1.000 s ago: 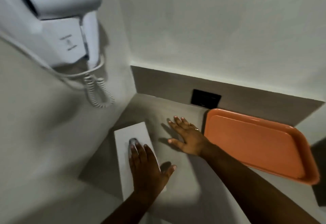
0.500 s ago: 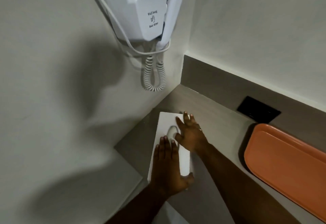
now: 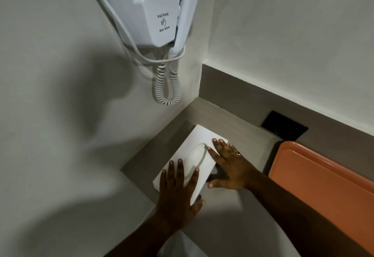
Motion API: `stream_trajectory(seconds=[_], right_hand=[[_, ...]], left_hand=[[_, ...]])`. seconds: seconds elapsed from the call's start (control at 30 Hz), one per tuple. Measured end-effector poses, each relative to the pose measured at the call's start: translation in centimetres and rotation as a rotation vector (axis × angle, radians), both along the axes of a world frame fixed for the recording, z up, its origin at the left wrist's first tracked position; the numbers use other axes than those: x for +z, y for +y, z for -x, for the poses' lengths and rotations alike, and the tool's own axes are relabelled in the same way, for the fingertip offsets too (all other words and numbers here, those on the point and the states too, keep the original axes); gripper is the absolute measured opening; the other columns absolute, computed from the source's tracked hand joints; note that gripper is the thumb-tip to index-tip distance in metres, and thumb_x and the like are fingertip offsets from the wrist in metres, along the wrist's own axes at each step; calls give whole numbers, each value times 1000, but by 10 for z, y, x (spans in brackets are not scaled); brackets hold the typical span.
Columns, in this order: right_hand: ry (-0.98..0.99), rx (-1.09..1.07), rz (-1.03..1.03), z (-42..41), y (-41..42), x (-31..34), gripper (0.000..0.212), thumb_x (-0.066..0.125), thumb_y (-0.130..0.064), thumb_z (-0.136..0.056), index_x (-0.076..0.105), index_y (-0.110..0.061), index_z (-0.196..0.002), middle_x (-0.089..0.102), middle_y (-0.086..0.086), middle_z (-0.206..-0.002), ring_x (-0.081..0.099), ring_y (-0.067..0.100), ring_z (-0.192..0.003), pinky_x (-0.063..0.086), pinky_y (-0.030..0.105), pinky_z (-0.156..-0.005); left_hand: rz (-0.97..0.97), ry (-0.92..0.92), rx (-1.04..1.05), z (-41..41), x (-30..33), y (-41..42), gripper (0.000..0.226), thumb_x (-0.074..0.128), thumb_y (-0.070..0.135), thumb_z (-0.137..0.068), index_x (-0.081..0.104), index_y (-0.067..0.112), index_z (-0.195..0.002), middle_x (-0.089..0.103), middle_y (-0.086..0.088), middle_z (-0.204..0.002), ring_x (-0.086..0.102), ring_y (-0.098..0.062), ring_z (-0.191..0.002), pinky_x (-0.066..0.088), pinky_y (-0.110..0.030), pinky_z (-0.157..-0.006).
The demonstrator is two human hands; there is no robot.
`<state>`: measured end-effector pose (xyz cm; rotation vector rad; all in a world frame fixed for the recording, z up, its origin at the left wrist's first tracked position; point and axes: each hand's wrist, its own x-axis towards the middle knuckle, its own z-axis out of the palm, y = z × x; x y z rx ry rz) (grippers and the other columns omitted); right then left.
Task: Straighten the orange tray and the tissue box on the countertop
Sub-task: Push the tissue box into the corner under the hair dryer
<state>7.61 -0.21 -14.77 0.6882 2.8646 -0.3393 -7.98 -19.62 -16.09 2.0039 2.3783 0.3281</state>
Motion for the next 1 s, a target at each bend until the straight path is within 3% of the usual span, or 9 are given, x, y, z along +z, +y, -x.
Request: stream_trajectory(seconds=[0.17, 0.37, 0.53, 0.7, 0.8, 1.0], right_hand=[[5, 70, -40, 7, 13, 0, 108, 36, -88, -77, -18, -32, -153, -26, 1, -162, -26, 24, -148, -11, 44, -119], [31, 17, -68, 33, 16, -5, 110, 34, -86, -78, -12, -22, -155, -24, 3, -161, -29, 26, -145, -14, 45, -117], [19, -22, -72, 65, 30, -3, 112, 33, -85, -77, -7, -17, -156, -17, 8, -163, -20, 31, -149, -13, 45, -117], [18, -36, -68, 97, 47, 0, 110, 37, -82, -80, -8, -17, -156, -16, 10, -164, -19, 32, -149, -9, 47, -119], [21, -32, -83, 111, 55, 0, 109, 41, -80, -82, -8, -17, -156, -15, 11, -164, -18, 33, -150, -8, 48, -120], [-21, -5, -101, 132, 71, -1, 110, 39, -84, -79, -13, -23, -155, -20, 10, -163, -20, 34, -149, -10, 53, -118]], left_hand=[[17, 6, -14, 5, -7, 0, 88, 56, 68, -77, 27, 26, -148, 17, -22, -156, 11, -48, -141, 23, -71, -106], [7, 34, -64, 33, -7, 13, 83, 54, 63, -80, 26, 26, -148, 17, -23, -156, 12, -50, -140, 22, -71, -106], [58, 75, -92, 71, -2, 34, 79, 50, 61, -84, 20, 28, -149, 13, -24, -156, 7, -52, -140, 21, -71, -106], [89, 106, -94, 102, 1, 54, 82, 56, 57, -83, 19, 29, -149, 16, -25, -155, 10, -53, -139, 20, -71, -107], [100, 115, -77, 115, 1, 62, 82, 53, 57, -85, 8, 32, -149, 8, -23, -157, 3, -52, -140, 14, -69, -110], [89, 115, -56, 129, -3, 69, 82, 50, 58, -83, 11, 32, -150, 10, -22, -158, 5, -51, -140, 17, -70, -108]])
